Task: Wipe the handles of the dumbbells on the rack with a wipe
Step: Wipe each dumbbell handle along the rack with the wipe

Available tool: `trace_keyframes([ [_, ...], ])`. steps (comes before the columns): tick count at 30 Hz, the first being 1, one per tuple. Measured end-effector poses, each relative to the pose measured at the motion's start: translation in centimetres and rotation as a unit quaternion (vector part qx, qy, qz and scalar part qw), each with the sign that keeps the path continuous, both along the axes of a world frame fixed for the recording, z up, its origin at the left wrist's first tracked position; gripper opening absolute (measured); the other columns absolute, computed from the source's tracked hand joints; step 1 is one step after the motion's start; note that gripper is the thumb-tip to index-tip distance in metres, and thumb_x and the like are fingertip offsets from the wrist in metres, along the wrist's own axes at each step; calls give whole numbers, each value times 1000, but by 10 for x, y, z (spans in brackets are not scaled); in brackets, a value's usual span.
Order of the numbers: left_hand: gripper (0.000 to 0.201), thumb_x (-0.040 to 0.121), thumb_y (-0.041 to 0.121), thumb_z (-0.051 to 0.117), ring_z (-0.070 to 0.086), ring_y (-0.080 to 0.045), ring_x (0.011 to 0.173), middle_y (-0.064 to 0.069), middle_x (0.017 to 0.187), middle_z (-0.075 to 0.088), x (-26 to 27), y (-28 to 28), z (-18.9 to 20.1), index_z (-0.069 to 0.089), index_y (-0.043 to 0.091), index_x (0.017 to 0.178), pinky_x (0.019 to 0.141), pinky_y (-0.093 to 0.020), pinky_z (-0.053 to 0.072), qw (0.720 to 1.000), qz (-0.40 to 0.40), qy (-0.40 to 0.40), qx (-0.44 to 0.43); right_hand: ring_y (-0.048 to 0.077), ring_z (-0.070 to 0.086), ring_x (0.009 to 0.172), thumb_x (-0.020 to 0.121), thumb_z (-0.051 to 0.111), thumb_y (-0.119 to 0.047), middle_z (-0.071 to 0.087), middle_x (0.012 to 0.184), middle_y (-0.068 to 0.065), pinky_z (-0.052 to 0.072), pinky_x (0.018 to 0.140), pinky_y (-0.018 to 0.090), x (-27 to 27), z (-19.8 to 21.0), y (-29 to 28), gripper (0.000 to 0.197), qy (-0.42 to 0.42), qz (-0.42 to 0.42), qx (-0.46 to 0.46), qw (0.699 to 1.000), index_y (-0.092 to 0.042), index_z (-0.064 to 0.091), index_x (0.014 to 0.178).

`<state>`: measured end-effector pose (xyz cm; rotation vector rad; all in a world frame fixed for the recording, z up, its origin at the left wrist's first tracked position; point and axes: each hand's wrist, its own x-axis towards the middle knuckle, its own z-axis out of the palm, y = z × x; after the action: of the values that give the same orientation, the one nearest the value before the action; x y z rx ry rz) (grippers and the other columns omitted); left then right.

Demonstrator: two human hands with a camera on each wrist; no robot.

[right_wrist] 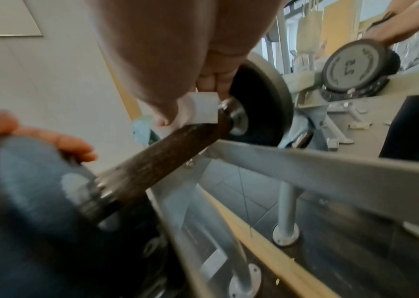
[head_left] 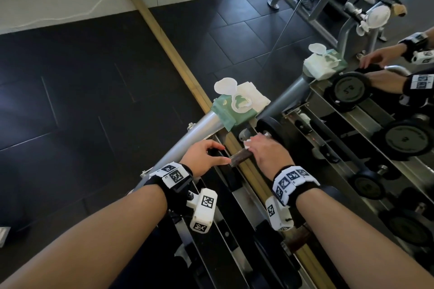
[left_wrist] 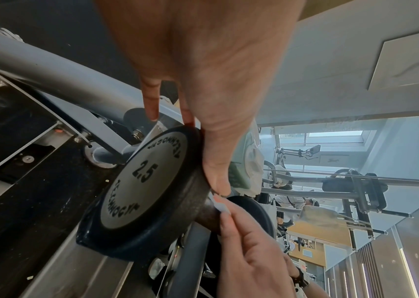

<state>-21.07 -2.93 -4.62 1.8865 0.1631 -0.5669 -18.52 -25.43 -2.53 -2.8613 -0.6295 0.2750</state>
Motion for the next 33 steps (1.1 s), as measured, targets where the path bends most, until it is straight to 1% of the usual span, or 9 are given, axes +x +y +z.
trace_keyframes([
  [5, 38, 74, 37, 83, 52, -3, 68, 7, 101, 65, -1, -1, 1, 68, 29, 108, 65, -23, 44, 1000, 1, -6, -14, 15, 51, 122, 95, 52, -8, 59, 128, -5, 31, 114, 36, -13, -6, 14, 42, 40, 116, -49, 991, -26, 56, 133],
  [8, 38, 75, 41, 81, 55, -6, 78, 10, 102, 64, -2, 1, 2, 67, 31, 109, 74, -26, 46, 1000, -7, -5, -6, 18, 54, 122, 93, 49, -7, 61, 124, -3, 39, 111, 38, 1, 0, 6, 41, 64, 36, -49, 996, -27, 60, 126],
  [11, 37, 76, 41, 81, 54, 0, 71, 10, 101, 65, -3, 2, 3, 67, 31, 109, 67, -21, 44, 1000, -9, -8, -9, 22, 53, 122, 92, 44, -6, 61, 124, 2, 42, 107, 36, 4, 2, 4, 37, 37, -41, -45, 997, -21, 64, 120],
  [15, 36, 77, 38, 81, 50, -2, 62, 6, 100, 66, -3, 0, 1, 67, 27, 108, 57, -20, 40, 1000, -5, -11, -13, 20, 50, 121, 94, 46, -6, 56, 122, 0, 45, 99, 32, -18, -6, 22, 37, 63, 10, -19, 998, -25, 58, 123],
  [19, 35, 77, 39, 81, 52, -4, 66, 5, 101, 67, -2, 0, 1, 67, 28, 107, 60, -22, 42, 1000, -11, -13, -2, 21, 51, 126, 98, 43, -7, 55, 134, -1, 44, 106, 38, -18, -2, 23, 47, 105, 78, -39, 991, -32, 50, 136],
  [21, 36, 77, 42, 80, 52, -5, 70, 6, 102, 66, -2, 1, 2, 67, 30, 109, 64, -24, 44, 1000, -17, -9, 5, 21, 60, 112, 98, 42, -8, 60, 124, 0, 52, 93, 36, -4, 6, 11, 40, 86, 37, -65, 993, -32, 55, 127],
  [23, 38, 77, 42, 79, 55, -9, 76, 6, 104, 65, -2, 1, 4, 66, 30, 110, 72, -28, 48, 1000, -20, -5, 6, 23, 63, 106, 100, 41, -12, 62, 118, 0, 49, 85, 33, 11, 13, 0, 33, 68, -6, -91, 994, -27, 59, 124],
  [29, 38, 78, 42, 79, 60, -16, 90, 4, 109, 65, -3, 1, 4, 66, 30, 111, 84, -34, 53, 1000, -18, 1, 9, 31, 61, 119, 104, 38, -15, 50, 144, 11, 51, 100, 44, -12, 7, 9, 38, 78, -32, -62, 995, -26, 51, 138],
  [33, 35, 78, 39, 80, 64, -20, 97, 3, 107, 67, -4, 0, 4, 67, 28, 108, 92, -41, 54, 1000, -14, -2, 0, 30, 44, 139, 100, 39, -3, 37, 156, 10, 41, 111, 44, -28, 0, 12, 57, 134, 78, -93, 983, -30, 35, 150],
])
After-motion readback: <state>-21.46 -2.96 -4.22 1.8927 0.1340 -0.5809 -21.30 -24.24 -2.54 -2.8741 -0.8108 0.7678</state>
